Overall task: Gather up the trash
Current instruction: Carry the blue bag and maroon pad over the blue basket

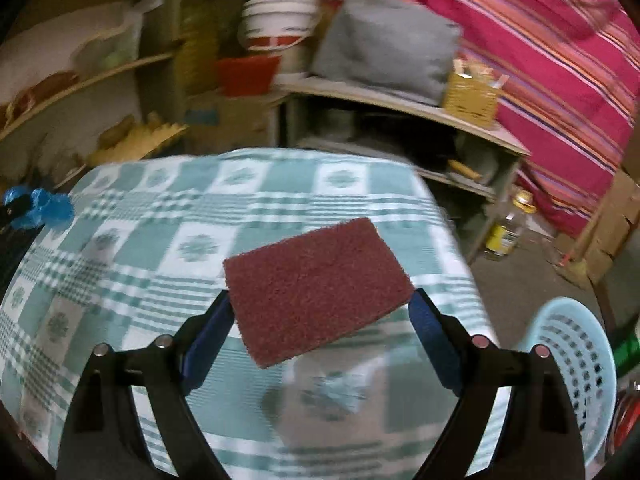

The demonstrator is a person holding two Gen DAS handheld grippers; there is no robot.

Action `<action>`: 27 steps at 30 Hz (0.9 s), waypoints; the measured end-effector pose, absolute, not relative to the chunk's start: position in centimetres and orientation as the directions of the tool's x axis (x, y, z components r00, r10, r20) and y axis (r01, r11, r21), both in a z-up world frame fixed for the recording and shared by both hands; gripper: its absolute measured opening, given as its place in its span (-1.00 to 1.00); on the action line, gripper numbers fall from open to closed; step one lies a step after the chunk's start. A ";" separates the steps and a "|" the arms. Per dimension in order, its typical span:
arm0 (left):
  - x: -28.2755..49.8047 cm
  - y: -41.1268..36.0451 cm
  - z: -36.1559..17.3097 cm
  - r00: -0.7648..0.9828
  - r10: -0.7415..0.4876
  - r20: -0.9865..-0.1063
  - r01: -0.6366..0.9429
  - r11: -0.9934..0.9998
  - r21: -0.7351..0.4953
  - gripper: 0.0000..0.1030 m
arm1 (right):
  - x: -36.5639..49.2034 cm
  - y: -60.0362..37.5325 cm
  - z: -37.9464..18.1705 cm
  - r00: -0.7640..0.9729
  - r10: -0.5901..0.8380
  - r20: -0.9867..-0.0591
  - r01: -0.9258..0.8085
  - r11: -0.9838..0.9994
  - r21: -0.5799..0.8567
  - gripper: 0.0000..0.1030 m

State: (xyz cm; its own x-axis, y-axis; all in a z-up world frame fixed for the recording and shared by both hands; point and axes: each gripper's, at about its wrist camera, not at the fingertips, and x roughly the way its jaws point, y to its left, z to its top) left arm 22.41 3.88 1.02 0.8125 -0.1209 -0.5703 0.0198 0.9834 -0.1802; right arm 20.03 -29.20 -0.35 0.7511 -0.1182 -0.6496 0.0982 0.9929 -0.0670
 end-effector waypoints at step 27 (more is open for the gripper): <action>19.6 -16.5 2.3 0.773 -0.305 -0.556 0.290 0.950 -0.118 -0.47 | 11.1 -46.7 0.9 0.750 -0.300 -0.590 0.361 0.932 -0.015 0.68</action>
